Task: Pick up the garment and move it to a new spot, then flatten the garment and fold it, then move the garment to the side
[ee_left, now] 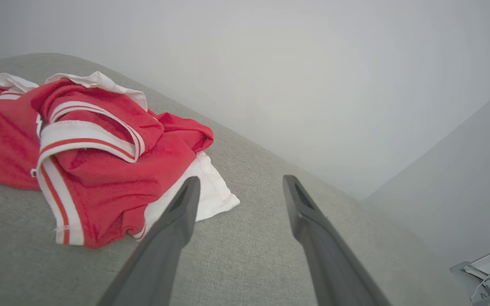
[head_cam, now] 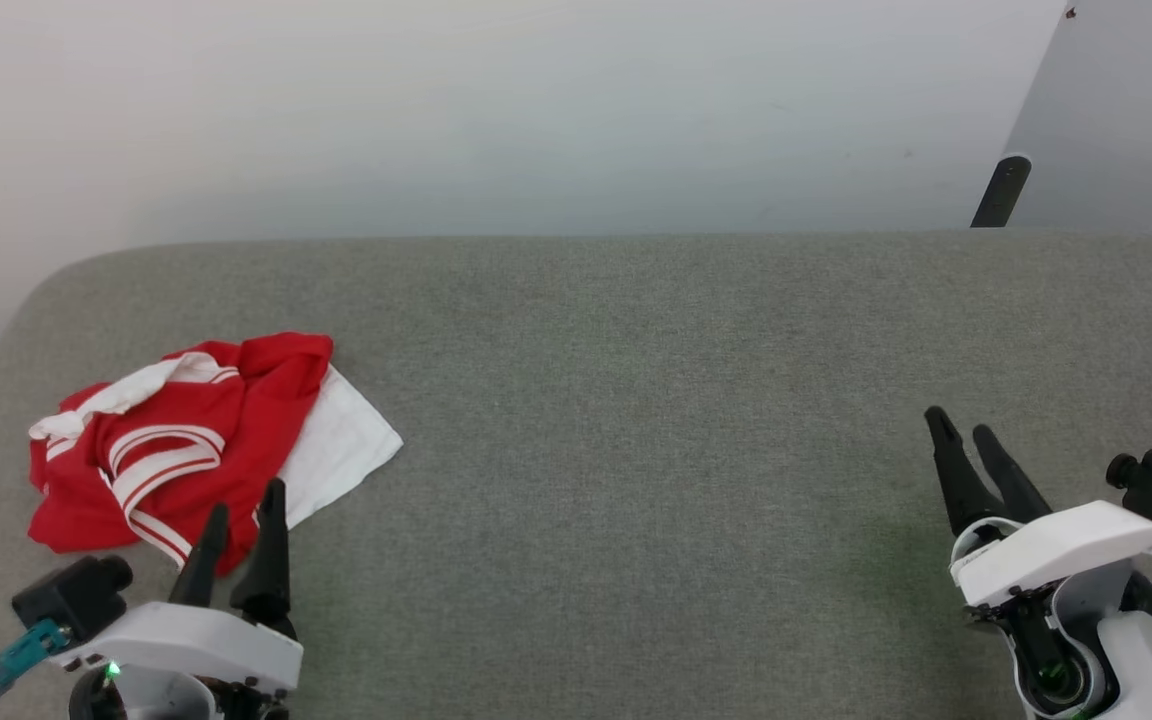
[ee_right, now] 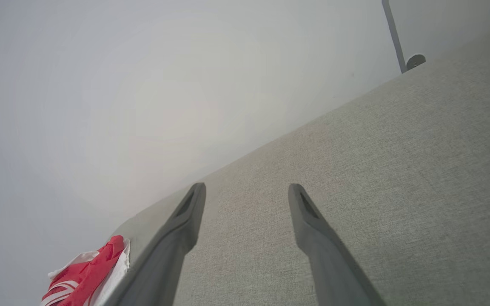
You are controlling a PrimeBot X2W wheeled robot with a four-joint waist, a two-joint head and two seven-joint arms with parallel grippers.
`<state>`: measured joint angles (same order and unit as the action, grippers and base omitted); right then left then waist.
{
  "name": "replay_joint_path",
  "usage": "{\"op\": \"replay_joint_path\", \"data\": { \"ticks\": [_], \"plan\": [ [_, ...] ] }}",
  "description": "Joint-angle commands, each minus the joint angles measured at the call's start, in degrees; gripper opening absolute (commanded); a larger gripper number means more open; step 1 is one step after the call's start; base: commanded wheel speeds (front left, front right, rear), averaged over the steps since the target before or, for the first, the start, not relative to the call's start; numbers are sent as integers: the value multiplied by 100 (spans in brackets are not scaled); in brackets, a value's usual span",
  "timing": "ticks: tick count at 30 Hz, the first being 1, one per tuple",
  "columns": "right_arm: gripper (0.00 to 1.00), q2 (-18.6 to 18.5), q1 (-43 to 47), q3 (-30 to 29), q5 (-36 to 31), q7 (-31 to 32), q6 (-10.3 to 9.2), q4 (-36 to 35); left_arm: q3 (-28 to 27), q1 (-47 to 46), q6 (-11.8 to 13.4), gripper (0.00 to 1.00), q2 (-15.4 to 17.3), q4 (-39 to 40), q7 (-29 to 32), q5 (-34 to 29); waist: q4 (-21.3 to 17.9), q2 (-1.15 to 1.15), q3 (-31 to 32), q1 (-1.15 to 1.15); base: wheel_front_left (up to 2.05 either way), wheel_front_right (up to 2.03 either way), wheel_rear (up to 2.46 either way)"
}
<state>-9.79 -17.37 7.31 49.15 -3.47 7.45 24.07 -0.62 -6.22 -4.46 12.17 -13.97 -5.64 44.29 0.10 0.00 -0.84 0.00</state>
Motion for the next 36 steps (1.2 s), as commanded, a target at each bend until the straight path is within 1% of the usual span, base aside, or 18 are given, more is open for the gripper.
{"op": "replay_joint_path", "data": {
  "ticks": [1,16,30,36],
  "plan": [
    [100,-33,-215,-45,-224,-55,3,-16,6,-142,-4,100,63,83,-58,-234,-1,0,0,0,0,0,0],
    [100,102,-226,-392,-1685,-225,4,24,20,-121,-17,100,166,89,-302,-1334,-14,0,-10,0,0,0,0],
    [100,174,-157,-408,-2679,-445,5,88,6,-92,-94,100,168,-55,-499,-2113,-18,0,18,0,0,0,0],
    [100,201,-126,-458,-3007,-598,4,92,-37,-64,-143,100,114,-114,-570,-2323,-9,0,48,0,0,0,0]
  ]
}}
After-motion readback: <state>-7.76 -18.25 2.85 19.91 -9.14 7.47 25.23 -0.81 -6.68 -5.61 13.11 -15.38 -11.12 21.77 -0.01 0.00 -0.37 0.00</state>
